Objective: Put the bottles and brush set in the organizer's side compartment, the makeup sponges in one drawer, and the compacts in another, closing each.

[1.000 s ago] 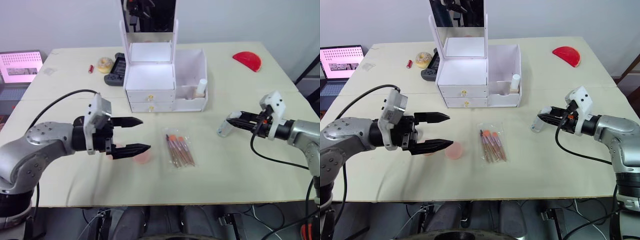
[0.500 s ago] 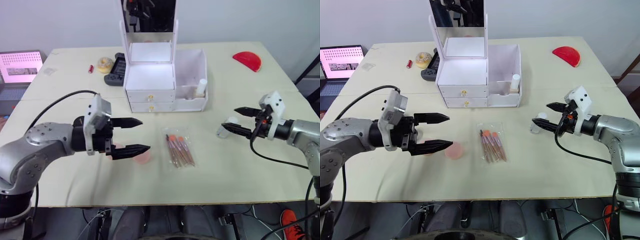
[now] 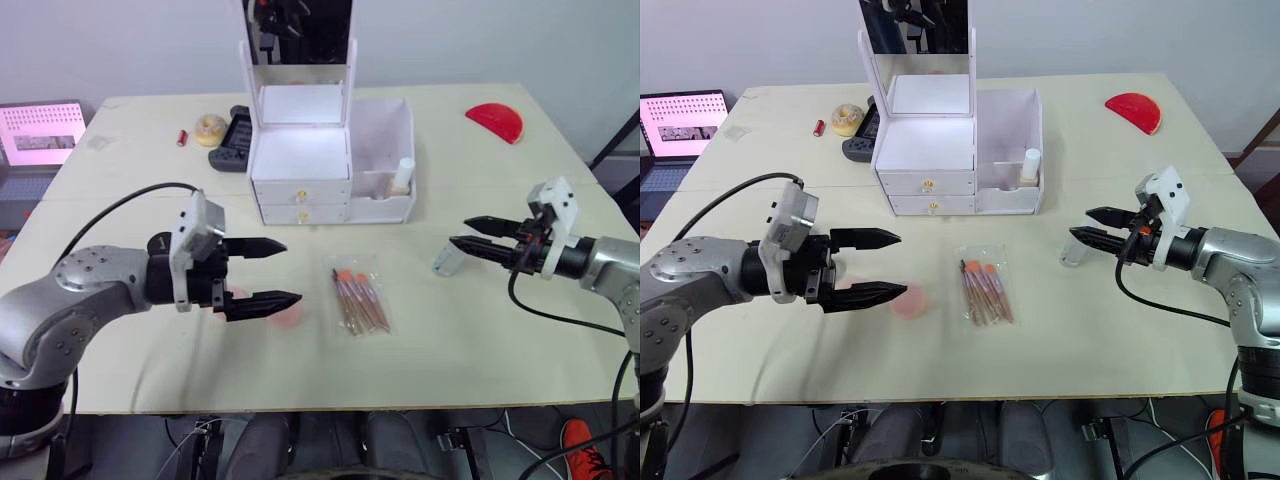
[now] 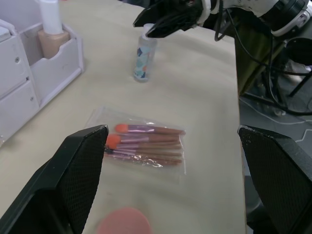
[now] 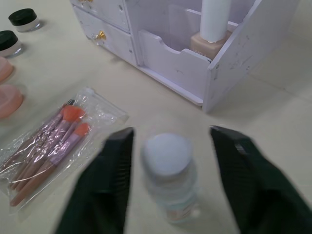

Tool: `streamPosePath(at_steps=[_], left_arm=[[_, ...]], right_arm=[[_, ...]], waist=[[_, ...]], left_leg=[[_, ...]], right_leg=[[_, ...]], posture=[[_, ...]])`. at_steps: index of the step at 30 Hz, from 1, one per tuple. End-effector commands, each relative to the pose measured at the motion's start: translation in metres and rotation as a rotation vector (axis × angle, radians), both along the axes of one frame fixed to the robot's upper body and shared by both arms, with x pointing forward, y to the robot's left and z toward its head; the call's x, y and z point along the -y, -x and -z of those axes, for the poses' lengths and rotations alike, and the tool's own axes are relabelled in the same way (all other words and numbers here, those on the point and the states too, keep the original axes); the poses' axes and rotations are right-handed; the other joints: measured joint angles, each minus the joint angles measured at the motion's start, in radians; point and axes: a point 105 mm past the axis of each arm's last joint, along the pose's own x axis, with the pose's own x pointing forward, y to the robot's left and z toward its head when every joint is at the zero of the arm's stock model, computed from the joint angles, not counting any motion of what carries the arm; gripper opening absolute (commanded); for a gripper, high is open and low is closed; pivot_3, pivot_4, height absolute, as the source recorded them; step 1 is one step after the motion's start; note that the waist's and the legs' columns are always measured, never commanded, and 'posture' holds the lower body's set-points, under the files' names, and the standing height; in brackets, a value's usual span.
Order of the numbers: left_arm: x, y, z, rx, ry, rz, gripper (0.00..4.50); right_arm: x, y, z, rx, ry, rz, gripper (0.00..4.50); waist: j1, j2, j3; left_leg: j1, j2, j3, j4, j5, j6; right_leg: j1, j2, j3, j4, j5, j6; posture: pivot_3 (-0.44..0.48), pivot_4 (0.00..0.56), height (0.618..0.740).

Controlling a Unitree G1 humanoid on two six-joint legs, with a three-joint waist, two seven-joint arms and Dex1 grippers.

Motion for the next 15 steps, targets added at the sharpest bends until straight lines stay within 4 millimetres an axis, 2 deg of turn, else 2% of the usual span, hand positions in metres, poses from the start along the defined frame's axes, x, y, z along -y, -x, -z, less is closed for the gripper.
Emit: streamPosePath(at_steps=[1, 9, 12, 15], left_arm=[[0.001, 0.001, -0.007, 0.042, -0.004, 0.012, 4.5], [0.001, 0.001, -0.007, 0.044, -0.003, 0.005, 4.5], [0.0, 0.0, -0.006, 0.044, -0.003, -0.001, 4.5], [0.0, -0.001, -0.006, 0.045, -0.003, -0.007, 4.5]], right_arm=[[0.001, 0.002, -0.011, 0.045, 0.033, -0.007, 0.66], [0.0, 0.001, -0.01, 0.044, 0.039, -0.013, 0.65], [-0.004, 0.001, -0.019, 0.069, 0.04, -0.027, 0.65], [-0.013, 0.001, -0.04, 0.12, 0.046, -0.066, 0.65]], waist=[[-0.001, 0.0, 0.0], [0.0, 0.0, 0.0], [-0.001, 0.0, 0.0], [-0.002, 0.0, 0.0]], left_leg=[[0.0, 0.0, 0.0, 0.0, 0.0, 0.0], [0.0, 0.0, 0.0, 0.0, 0.0, 0.0], [0.0, 0.0, 0.0, 0.0, 0.0, 0.0], [0.0, 0.0, 0.0, 0.0, 0.0, 0.0]], right_leg=[[0.0, 0.0, 0.0, 0.0, 0.0, 0.0], [0.0, 0.0, 0.0, 0.0, 0.0, 0.0], [0.0, 0.0, 0.0, 0.0, 0.0, 0.0], [0.0, 0.0, 0.0, 0.0, 0.0, 0.0]], posture=[[0.0, 0.15, 0.74], [0.0, 0.15, 0.74], [0.0, 0.15, 0.74], [0.0, 0.15, 0.74]])
